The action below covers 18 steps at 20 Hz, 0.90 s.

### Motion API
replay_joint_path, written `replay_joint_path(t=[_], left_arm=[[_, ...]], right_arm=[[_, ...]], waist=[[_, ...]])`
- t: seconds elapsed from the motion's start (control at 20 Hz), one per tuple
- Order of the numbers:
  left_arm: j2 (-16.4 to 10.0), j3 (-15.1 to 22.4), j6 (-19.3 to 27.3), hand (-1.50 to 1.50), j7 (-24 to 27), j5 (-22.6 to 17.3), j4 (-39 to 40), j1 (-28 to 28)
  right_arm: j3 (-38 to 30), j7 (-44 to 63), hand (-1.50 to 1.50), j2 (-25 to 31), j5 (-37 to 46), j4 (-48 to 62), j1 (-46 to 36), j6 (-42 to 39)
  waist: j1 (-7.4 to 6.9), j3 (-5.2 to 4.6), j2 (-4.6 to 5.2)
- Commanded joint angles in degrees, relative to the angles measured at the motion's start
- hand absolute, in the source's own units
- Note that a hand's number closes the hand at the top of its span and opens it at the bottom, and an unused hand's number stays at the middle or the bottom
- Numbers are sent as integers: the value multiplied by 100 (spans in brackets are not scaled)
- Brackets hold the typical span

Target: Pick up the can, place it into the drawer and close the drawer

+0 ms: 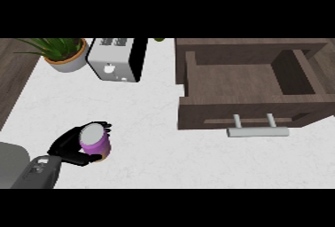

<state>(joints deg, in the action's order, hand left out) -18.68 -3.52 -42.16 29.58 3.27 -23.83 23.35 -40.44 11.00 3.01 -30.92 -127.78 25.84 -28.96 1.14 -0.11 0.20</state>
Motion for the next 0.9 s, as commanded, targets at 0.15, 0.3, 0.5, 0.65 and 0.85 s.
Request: replay_joint_path(t=[0.15,0.3,0.5,0.65,0.85], left_arm=[[216,86,-1033,150,190,-178,37,199],[470,209,-1183,150,127,-303,-428,93],[505,325,-1520,150,224,-440,-734,-20],[426,155,-1706,150,-393,-918,-1074,172],[1066,-819,911,150,-590,-1549,-1186,-53]], right_arm=[[-106,218,-150,-33,-382,-303,255,-108],[19,61,-150,-176,68,-22,9,-54],[26,165,-150,-205,124,-201,0,36],[-180,165,-150,-208,-296,-264,268,-89],[-15,213,-150,-295,45,-339,134,116]], waist=[[8,2,-18],[-108,12,-36],[-105,6,-29],[-84,15,-65],[-253,19,-71]])
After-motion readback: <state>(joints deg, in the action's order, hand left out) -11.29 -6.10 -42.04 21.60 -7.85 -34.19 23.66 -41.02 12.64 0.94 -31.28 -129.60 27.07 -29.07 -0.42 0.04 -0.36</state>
